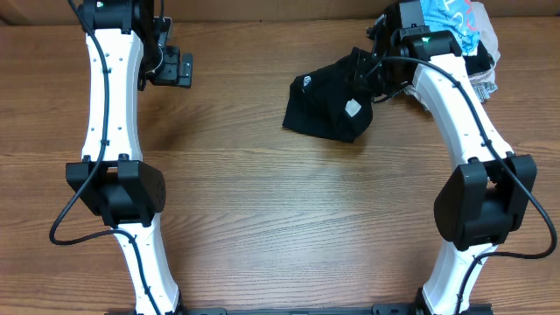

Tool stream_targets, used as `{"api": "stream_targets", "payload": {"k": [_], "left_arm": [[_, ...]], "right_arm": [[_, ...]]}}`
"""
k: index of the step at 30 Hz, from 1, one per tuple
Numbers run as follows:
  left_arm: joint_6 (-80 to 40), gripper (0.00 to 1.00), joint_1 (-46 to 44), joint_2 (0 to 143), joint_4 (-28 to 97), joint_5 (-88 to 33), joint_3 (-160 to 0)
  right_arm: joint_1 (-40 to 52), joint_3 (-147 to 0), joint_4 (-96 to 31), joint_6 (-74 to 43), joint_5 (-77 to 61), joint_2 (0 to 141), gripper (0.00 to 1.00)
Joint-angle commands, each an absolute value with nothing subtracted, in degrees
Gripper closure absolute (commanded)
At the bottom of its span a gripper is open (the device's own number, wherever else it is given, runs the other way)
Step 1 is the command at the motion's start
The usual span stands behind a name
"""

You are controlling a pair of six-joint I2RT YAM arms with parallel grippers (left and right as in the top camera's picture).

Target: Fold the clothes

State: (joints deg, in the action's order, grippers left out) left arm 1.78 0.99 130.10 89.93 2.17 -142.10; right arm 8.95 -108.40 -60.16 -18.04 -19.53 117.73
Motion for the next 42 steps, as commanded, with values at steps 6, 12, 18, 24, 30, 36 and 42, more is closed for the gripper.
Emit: {"api": "stream_targets", "payload": {"k": [6,12,18,24,30,36,42], "left_arm": [[1.1,0.0,0.7,130.0,90.1,1.4,-141.8],[1.1,0.0,0.7,130.0,90.1,1.4,-141.8],[1.1,0.0,0.7,130.0,90.1,1.4,-141.8],[1.1,0.0,0.7,130.0,89.9,1.4,-141.8],[1.1,0.0,0.7,130.0,90.0,1.4,-141.8],[1.1,0.0,0.7,130.0,90.0,1.4,-141.8],[1.1,0.0,0.6,130.0,90.2,1.4,-141.8]], "right_arm": [[13.9,-101.3,-60.2,-29.7,-19.5,115.0,0.3],[16.6,-93.7,-57.8,-36.8,-14.7,115.0,0.1],[16.9,-86.7,-50.0,-44.9,-6.7,115.2,0.0],[17.7,-78.7,-34.7,-49.8,-5.1,115.2,0.0],[20.1,-72.8,-22.1,-51.5,-2.7,115.2,0.0],[22.1,-72.0,-20.5,-50.8,0.9,116.9,0.68],[21.1,-72.0,-19.1,-48.3,1.2,118.0,0.96]]}}
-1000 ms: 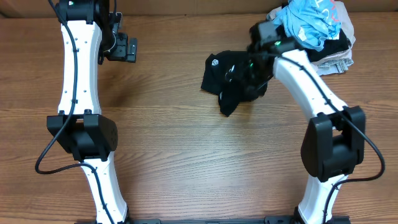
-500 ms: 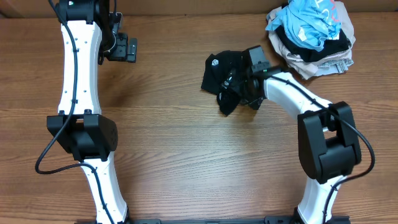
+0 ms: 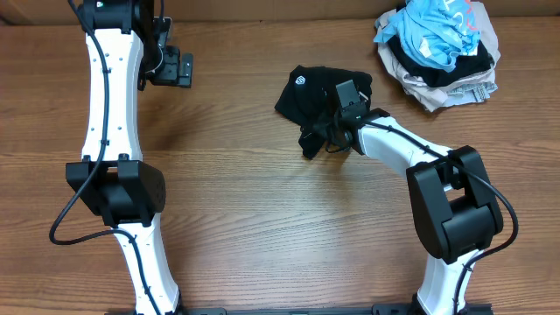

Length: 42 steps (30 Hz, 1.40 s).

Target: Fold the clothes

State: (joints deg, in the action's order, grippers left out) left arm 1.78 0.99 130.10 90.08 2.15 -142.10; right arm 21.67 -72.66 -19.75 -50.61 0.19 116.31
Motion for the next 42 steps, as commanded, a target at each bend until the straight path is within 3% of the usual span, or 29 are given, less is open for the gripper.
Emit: {"api": "stream_targets", "payload": {"k": [1,5,9,15,20,30,42], "left_arm": [[1.1,0.0,0.6,130.0,90.2,1.4,-141.8],[1.1,0.0,0.7,130.0,90.1,1.4,-141.8],[1.1,0.01,0.7,130.0,89.9,1.5,-141.8],[1.1,0.0,0.7,130.0,89.9,1.4,-141.8],[1.1,0.0,0.7,130.0,89.6,1.4,-141.8],[1.1,0.0,0.7,130.0,89.6,1.4,-141.8],[1.1,0.0,0.7,130.0,88.5,1.4,-141.8]], "right_arm": [[20.5,-72.2,-18.5,-45.1,0.1,117.9,0.96],[17.2,-75.8,-21.5,-35.2,-8.1,117.1,0.96],[12.8,-84.7,-33.2,-24.4,-16.8,114.7,0.96],[9.8,-100.1,-52.0,-14.2,-17.5,113.1,0.96],[9.2,-111.1,-59.0,-9.8,-17.1,113.1,0.96],[6.4,-130.7,-58.8,-12.2,-7.2,113.1,0.96],[-4.3,-133.0,-44.2,-15.1,-1.2,115.0,0.96]]}}
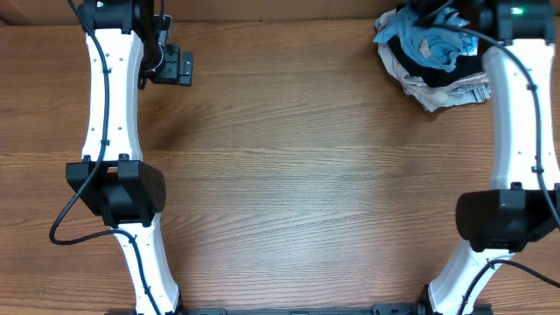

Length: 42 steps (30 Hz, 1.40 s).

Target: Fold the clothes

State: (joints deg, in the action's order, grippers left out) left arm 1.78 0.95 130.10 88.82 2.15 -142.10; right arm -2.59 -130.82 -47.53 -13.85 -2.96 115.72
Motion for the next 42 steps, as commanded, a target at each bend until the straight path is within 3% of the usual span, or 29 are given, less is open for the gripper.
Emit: {"api": "stream_targets", "payload": {"k": [1,9,15,16,20,22,31,42], "left_arm": [[1.0,0.0,0.7,130.0,88.3,1.4,-141.8],[1.0,0.0,0.7,130.0,86.9,-0.1,-141.8],[1.1,0.0,0.6,130.0,86.2,-0.1,-141.8],[1.1,0.0,0.6,130.0,86.1,-0.1,-141.8],[1.1,0.0,0.6,130.0,86.0,-0.1,-141.8],[1.1,0.0,0.6,130.0,86.0,0.0,-141.8],[1.1,0.0,0.6,130.0,85.3,-0.1,-141.8],[1.1,0.0,0.6,130.0,85.1,-0.1,-141.8]], "right_arm": [[-5.1,-132.9,-42.3,-15.2,-1.2,115.8,0.96],[-5.8,-132.8,-38.7,-15.3,-1.6,122.6,0.96],[-5.8,-132.7,-49.2,-18.9,-1.5,130.9,0.96],[-5.9,-132.7,-51.5,-19.7,-1.5,131.4,0.91],[-6.0,-132.8,-57.3,-19.7,-1.6,131.2,0.37],[-6.0,-132.8,-58.1,-19.3,-1.6,130.3,0.28],[-6.0,-132.9,-57.6,-19.1,-3.7,118.0,0.12],[-6.0,-132.8,-48.8,-16.1,1.8,116.8,0.07]]}}
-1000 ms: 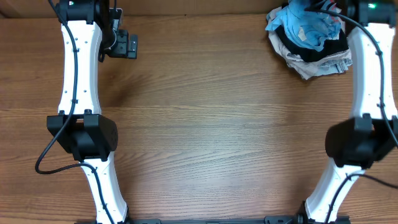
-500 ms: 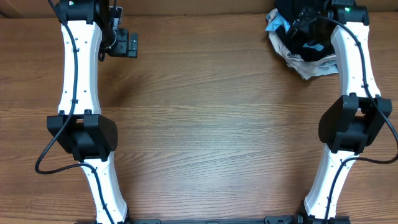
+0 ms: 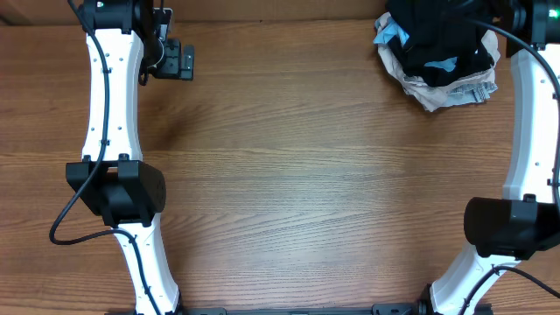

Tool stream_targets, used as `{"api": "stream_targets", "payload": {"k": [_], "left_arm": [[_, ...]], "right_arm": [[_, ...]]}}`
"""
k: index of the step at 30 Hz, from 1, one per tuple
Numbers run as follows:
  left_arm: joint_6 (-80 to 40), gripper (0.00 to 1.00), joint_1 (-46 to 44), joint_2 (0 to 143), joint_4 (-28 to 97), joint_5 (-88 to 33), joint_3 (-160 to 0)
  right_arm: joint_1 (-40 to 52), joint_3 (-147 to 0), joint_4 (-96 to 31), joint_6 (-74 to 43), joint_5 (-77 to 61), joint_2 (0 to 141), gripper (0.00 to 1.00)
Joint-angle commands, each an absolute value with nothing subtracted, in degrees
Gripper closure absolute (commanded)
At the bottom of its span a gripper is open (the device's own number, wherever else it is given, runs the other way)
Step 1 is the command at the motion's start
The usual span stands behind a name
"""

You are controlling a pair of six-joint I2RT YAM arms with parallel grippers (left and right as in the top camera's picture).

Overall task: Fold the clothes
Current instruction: 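Open the right gripper and withdraw it down-right from the pile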

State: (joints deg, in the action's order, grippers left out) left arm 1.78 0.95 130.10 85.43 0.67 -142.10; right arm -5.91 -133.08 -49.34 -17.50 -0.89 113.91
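A heap of clothes (image 3: 442,61) lies at the table's back right corner. A black garment (image 3: 437,35) is draped over its top, with bits of a light blue garment (image 3: 389,35) showing at the left and pale patterned cloth (image 3: 455,89) at the bottom. My right arm (image 3: 532,105) reaches up to that corner; its gripper merges with the black cloth at the frame's top edge and cannot be made out. My left gripper (image 3: 182,61) hovers at the back left, far from the clothes, with nothing in it.
Bare brown wooden table (image 3: 297,175) fills the middle and front. Both arm bases stand at the front edge, left (image 3: 118,197) and right (image 3: 503,232). A wall runs along the back edge.
The black garment now lies on top of the heap, covering most of the blue one that showed before. My right arm has shifted further right. The left gripper has edged slightly toward the back.
The black garment lay crumpled on the table left of the heap, my right gripper at its edge. Then the gripper was down on it, nearer the middle. Then the garment was gone from the table and my arm was at the heap. Now it tops the heap.
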Motion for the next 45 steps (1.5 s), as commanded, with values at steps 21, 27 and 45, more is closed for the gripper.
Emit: {"api": "stream_targets", "payload": {"k": [21,27,45], "left_arm": [[1.1,0.0,0.6,130.0,84.8,0.0,-141.8],[1.1,0.0,0.6,130.0,84.8,0.0,-141.8],[1.1,0.0,0.6,130.0,84.8,0.0,-141.8]], "right_arm": [[-6.1,-132.8,-50.0,-13.9,6.4,141.9,0.0],[-6.1,-135.4,-52.5,-13.9,6.4,137.8,0.0],[-5.1,-162.3,-66.0,-13.9,6.4,103.7,0.0]]}}
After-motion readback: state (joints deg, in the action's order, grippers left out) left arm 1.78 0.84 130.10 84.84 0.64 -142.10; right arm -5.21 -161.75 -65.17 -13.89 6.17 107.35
